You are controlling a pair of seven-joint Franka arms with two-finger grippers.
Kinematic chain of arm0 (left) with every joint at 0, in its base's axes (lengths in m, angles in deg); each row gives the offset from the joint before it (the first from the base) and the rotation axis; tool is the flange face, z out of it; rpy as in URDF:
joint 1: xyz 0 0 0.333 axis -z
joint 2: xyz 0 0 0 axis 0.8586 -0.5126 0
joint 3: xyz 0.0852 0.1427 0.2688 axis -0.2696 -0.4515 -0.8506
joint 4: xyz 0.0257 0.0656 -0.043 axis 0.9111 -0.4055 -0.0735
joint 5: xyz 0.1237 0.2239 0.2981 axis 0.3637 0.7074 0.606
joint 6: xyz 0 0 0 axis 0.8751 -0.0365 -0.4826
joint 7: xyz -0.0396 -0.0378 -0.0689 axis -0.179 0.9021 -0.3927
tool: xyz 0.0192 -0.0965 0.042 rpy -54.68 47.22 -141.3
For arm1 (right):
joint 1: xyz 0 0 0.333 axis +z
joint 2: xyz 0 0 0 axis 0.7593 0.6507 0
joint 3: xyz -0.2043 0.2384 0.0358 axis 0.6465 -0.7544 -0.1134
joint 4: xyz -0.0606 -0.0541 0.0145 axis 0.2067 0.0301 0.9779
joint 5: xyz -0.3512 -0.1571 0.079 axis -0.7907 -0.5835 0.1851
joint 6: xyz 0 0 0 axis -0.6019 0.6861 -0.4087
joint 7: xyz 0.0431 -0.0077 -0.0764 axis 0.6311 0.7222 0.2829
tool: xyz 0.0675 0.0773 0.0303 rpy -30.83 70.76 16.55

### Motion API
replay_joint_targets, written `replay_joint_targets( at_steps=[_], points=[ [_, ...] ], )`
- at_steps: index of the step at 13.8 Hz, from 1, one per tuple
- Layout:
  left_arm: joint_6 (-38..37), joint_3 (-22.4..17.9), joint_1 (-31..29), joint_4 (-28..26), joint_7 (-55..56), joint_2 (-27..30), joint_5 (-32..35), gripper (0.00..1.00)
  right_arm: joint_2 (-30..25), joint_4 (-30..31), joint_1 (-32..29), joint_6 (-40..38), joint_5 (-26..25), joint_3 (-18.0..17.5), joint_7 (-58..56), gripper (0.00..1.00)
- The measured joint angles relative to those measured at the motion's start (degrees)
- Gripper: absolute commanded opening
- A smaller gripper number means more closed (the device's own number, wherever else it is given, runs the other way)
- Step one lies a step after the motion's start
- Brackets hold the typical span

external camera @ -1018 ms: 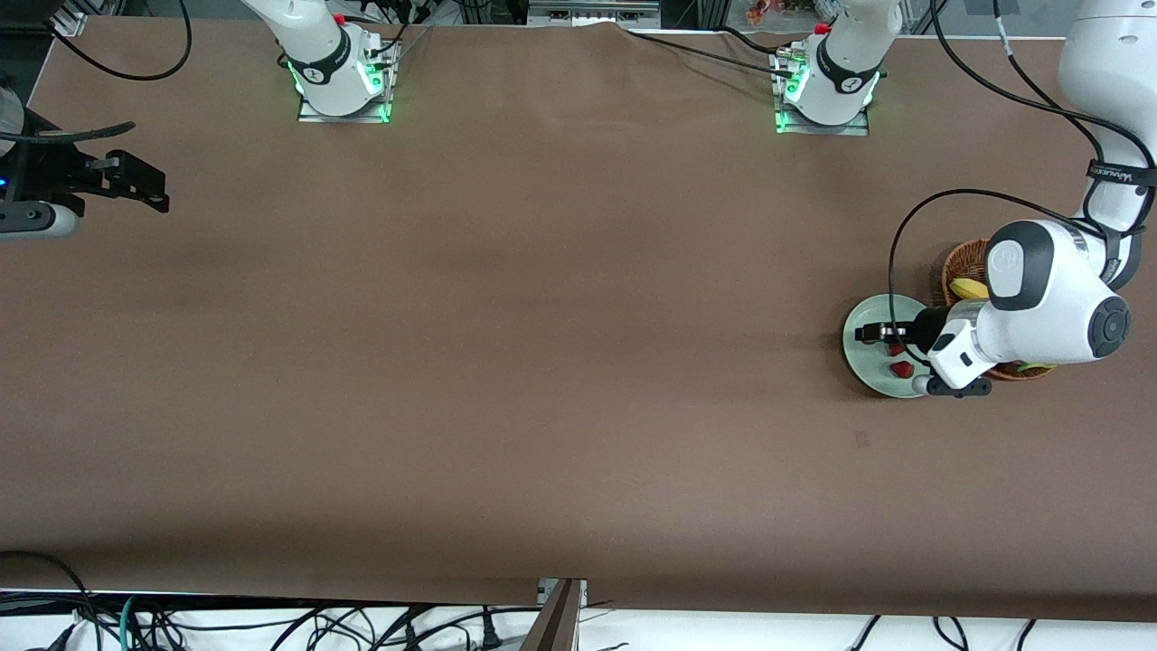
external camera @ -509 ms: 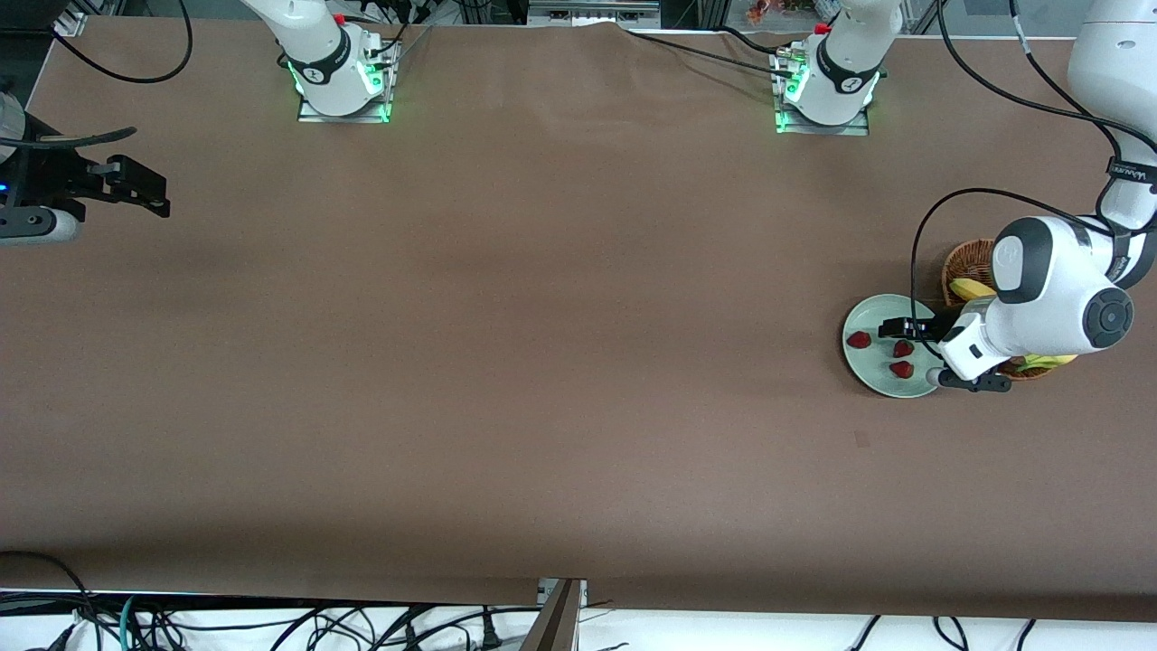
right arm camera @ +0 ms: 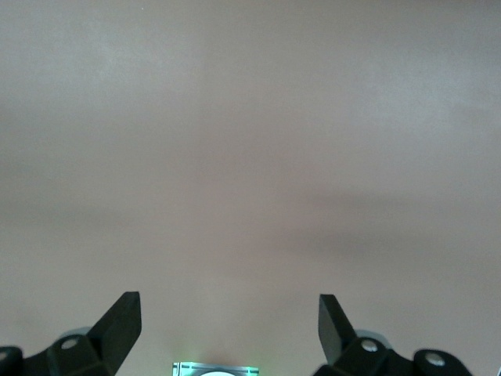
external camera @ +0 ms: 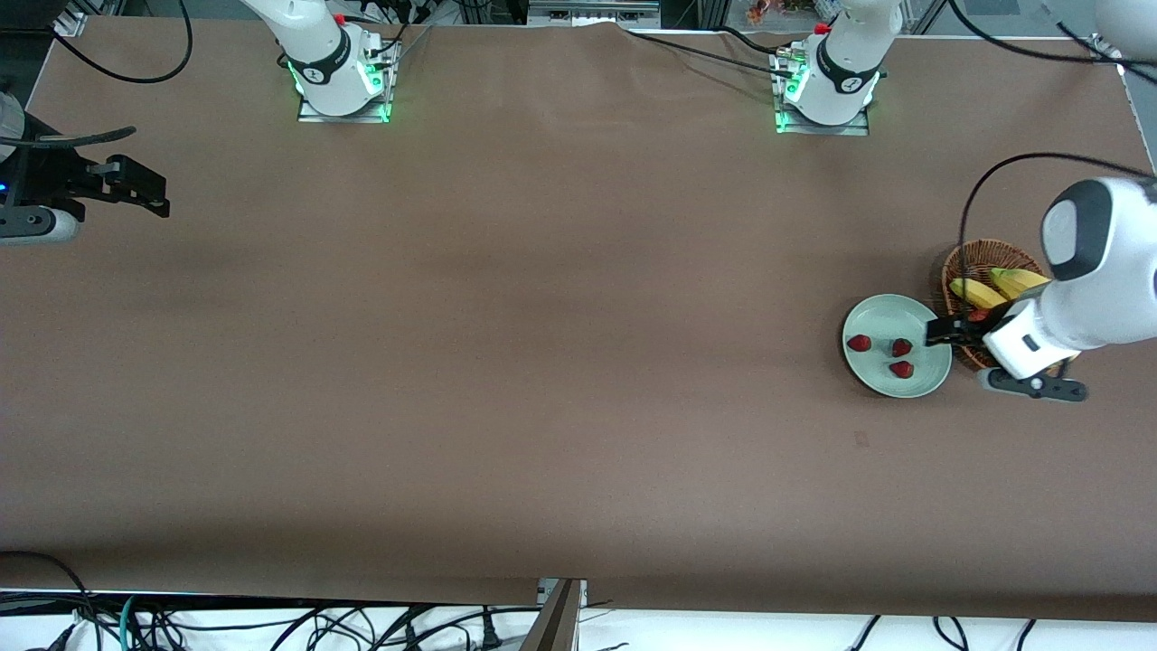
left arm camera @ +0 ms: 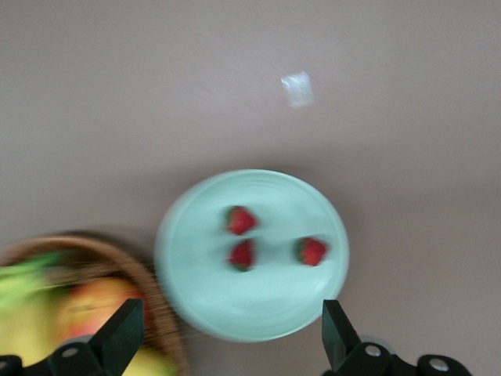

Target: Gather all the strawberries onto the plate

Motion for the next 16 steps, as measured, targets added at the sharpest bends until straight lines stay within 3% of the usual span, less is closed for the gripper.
replay_joint_targets(
  at_steps=[3, 6, 12, 13, 14, 16],
  points=[
    [-15.9, 3.8, 0.9, 10.8, 0.1, 3.0, 3.6, 1.0, 0.0, 0.0, 0.0, 0.0, 0.0, 0.0, 0.0, 1.0],
    [-22.4, 5.3, 1.1, 21.3, 0.1, 3.9, 2.8, 1.0, 0.0, -0.1, 0.0, 0.0, 0.0, 0.0, 0.0, 1.0],
    [-25.6, 4.9, 0.5, 22.8, 0.2, 3.0, -1.8, 1.0, 0.0, -0.1, -0.1, 0.0, 0.0, 0.0, 0.0, 1.0],
    [-25.6, 3.6, 1.3, 22.8, 0.7, 3.4, -3.5, 1.0, 0.0, -0.1, -0.1, 0.0, 0.0, 0.0, 0.0, 1.0],
    [-25.6, -1.0, 4.8, 22.8, 1.3, 4.3, -5.5, 1.0, 0.0, -0.1, -0.1, 0.0, 0.0, 0.0, 0.0, 1.0],
    [-25.5, -15.3, 16.5, 21.7, 2.0, 7.0, -10.5, 1.0, 0.0, -0.1, -0.2, 0.0, 0.0, 0.1, 0.0, 1.0]
  ],
)
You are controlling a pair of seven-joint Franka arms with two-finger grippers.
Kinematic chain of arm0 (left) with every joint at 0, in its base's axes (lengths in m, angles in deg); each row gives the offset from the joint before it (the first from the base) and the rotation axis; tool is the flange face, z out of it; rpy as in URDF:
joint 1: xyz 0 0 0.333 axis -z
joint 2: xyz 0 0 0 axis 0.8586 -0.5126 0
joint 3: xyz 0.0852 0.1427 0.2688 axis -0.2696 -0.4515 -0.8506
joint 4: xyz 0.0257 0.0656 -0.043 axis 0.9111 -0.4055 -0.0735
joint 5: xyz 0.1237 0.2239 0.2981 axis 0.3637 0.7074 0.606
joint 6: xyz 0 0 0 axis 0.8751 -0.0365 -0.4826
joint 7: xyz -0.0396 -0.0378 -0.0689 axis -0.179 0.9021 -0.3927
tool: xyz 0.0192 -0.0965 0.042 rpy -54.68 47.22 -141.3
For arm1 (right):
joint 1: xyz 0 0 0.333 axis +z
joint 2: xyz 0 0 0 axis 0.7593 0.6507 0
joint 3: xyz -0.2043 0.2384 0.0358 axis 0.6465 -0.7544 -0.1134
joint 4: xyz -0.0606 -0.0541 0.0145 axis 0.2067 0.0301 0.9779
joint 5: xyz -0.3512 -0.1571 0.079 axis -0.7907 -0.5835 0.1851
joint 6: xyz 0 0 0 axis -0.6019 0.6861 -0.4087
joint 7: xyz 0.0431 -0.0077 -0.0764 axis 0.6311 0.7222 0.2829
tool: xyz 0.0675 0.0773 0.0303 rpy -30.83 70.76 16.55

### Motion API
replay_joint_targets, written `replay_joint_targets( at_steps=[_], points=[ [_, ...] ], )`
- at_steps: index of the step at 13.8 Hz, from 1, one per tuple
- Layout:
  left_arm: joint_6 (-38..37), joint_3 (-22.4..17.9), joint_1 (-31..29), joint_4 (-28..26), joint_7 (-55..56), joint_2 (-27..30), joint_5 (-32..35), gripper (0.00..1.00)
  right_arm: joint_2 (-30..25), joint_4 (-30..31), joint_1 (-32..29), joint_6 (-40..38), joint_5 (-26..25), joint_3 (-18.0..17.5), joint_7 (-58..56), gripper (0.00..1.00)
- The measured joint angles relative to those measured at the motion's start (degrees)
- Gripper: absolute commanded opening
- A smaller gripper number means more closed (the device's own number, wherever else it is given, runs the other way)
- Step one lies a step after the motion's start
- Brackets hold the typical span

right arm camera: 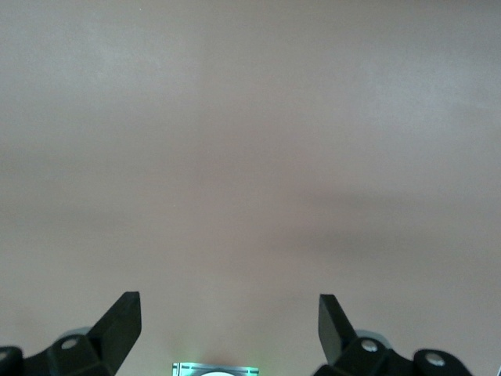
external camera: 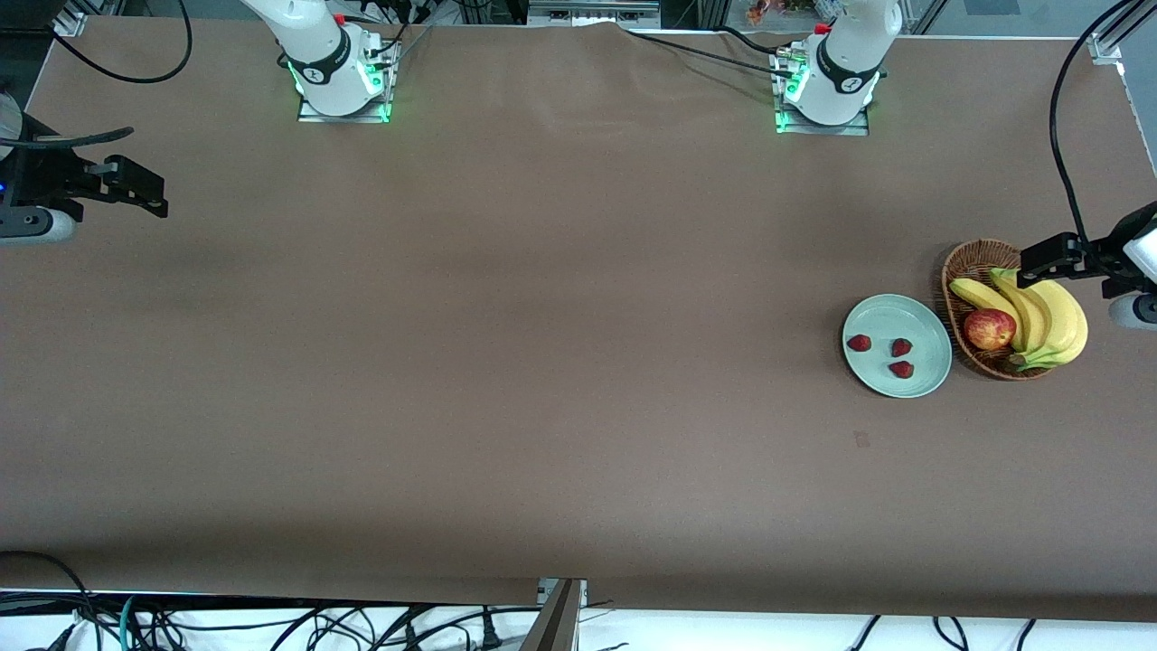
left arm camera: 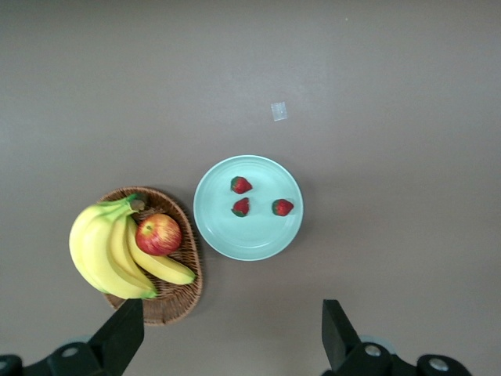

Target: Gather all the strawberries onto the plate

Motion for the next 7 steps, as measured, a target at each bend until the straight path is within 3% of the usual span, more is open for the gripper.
replay_joint_targets(
  at_steps=[2, 3, 5, 7],
  points=[
    [2.9, -11.3, 9.5, -4.6, 0.1, 4.2, -2.7, 1.0, 0.0, 0.0, 0.0, 0.0, 0.0, 0.0, 0.0, 1.0],
    [5.9, -13.6, 11.9, -8.4, 0.1, 7.1, -3.0, 1.0, 0.0, 0.0, 0.0, 0.0, 0.0, 0.0, 0.0, 1.0],
    [10.8, -14.8, 13.7, -16.6, 0.3, 13.2, -3.1, 1.0, 0.0, 0.0, 0.0, 0.0, 0.0, 0.0, 0.0, 1.0],
    [11.8, -14.9, 14.1, -20.7, 0.4, 16.3, -3.1, 1.0, 0.0, 0.0, 0.0, 0.0, 0.0, 0.0, 0.0, 1.0]
  ],
)
